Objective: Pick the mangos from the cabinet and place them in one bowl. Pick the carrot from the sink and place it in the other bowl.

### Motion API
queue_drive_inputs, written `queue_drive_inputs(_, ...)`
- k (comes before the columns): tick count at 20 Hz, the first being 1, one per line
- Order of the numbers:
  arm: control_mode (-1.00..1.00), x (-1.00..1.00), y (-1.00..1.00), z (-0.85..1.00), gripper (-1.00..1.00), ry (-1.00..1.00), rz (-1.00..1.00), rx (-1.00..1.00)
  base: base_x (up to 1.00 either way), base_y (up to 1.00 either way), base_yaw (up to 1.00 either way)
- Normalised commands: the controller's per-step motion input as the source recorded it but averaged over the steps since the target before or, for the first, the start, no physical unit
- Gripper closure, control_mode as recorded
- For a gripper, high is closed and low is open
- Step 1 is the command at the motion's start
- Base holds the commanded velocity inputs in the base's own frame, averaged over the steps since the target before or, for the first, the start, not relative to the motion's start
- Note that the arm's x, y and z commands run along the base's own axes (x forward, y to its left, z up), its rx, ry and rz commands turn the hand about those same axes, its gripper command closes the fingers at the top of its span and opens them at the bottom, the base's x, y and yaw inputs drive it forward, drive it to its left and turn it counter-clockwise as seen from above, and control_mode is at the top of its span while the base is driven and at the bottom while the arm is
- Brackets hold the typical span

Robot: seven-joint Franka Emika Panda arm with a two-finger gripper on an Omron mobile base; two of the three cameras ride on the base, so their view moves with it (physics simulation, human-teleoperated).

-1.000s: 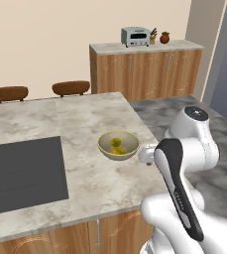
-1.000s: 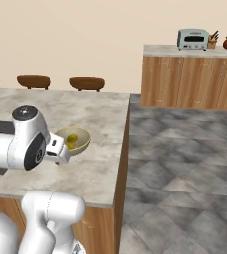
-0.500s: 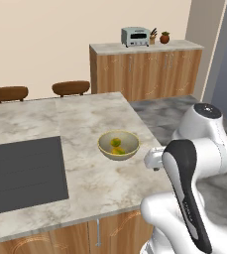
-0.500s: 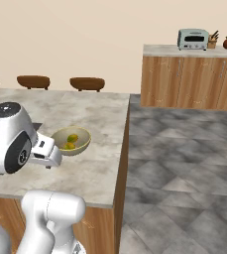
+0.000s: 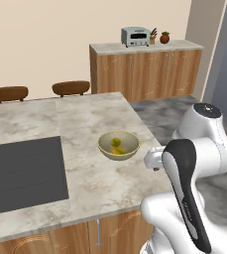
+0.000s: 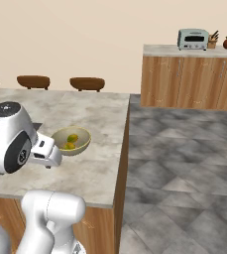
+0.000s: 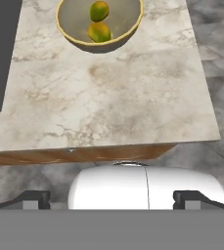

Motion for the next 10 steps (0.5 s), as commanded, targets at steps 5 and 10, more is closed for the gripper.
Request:
queue_drive_inputs(5,1.00,0.00,0.00,0.00,-1.00,0.00,0.00,0.00,-0.94,0.00,-0.01)
queue_drive_inputs(10,1.00,0.00,0.00,0.00,-1.00,0.00,0.00,0.00,-0.95,0.03,-0.01)
